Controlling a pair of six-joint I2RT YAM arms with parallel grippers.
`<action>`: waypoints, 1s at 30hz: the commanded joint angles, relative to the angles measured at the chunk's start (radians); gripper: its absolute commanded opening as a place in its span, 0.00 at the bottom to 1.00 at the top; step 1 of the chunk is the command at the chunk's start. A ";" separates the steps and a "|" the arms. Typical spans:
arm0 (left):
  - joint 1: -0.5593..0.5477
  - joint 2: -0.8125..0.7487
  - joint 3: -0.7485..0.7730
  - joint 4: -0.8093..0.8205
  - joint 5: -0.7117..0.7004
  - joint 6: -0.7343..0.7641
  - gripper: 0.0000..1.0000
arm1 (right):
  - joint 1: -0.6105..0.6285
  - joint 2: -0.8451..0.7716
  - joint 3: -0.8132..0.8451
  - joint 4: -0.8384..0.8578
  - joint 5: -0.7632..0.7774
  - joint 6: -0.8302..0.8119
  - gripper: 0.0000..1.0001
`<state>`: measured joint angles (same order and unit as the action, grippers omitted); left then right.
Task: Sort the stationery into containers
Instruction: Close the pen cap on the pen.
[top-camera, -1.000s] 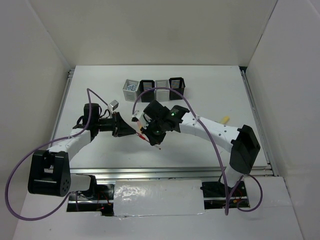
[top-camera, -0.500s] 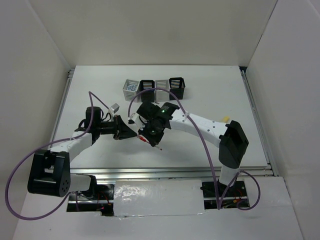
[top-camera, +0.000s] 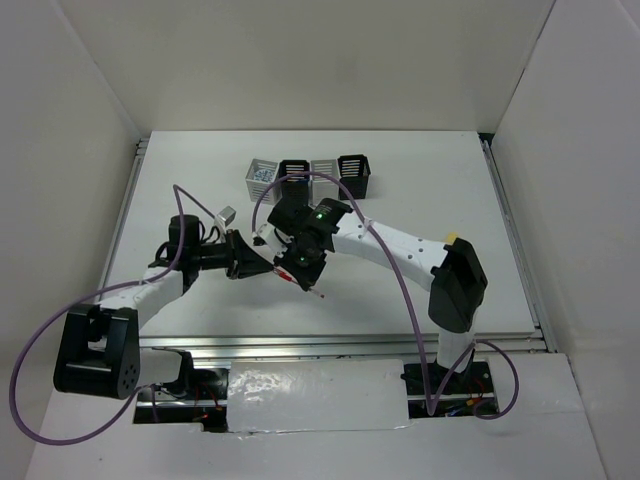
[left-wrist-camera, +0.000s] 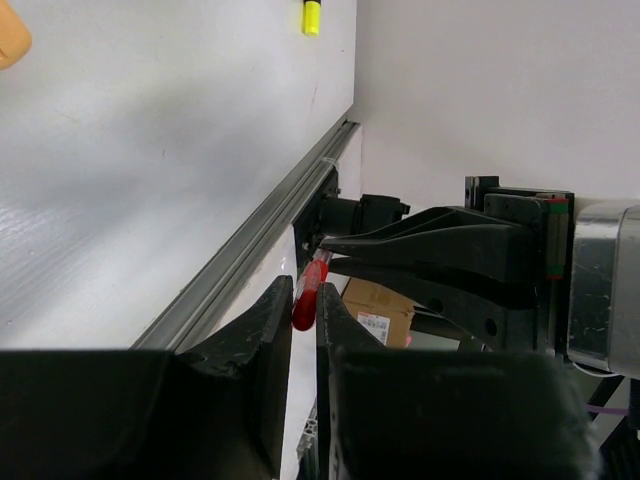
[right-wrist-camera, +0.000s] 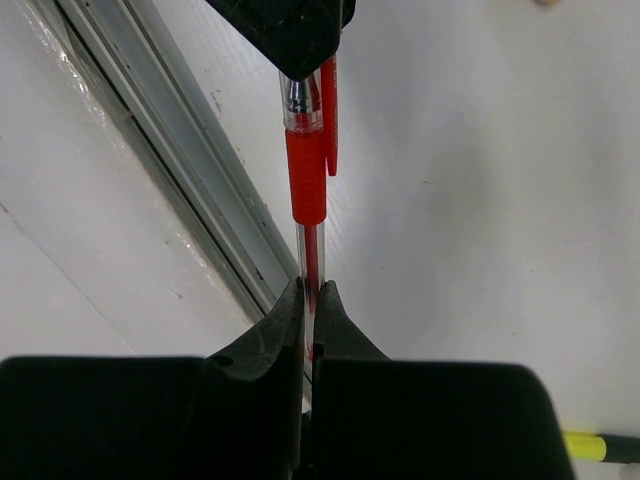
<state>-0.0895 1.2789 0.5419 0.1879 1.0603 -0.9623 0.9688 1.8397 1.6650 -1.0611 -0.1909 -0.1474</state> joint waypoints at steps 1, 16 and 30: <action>-0.032 -0.019 -0.034 -0.001 0.090 -0.024 0.00 | -0.004 -0.002 0.092 0.240 0.001 0.008 0.00; 0.013 0.002 -0.040 0.022 0.153 -0.110 0.00 | -0.019 -0.092 0.019 0.205 -0.021 -0.007 0.10; 0.080 0.005 -0.091 0.116 0.159 -0.190 0.00 | -0.022 -0.099 -0.005 0.217 -0.019 -0.003 0.33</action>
<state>-0.0273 1.2926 0.4629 0.2432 1.1770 -1.1137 0.9546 1.8019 1.6592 -0.9134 -0.2058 -0.1505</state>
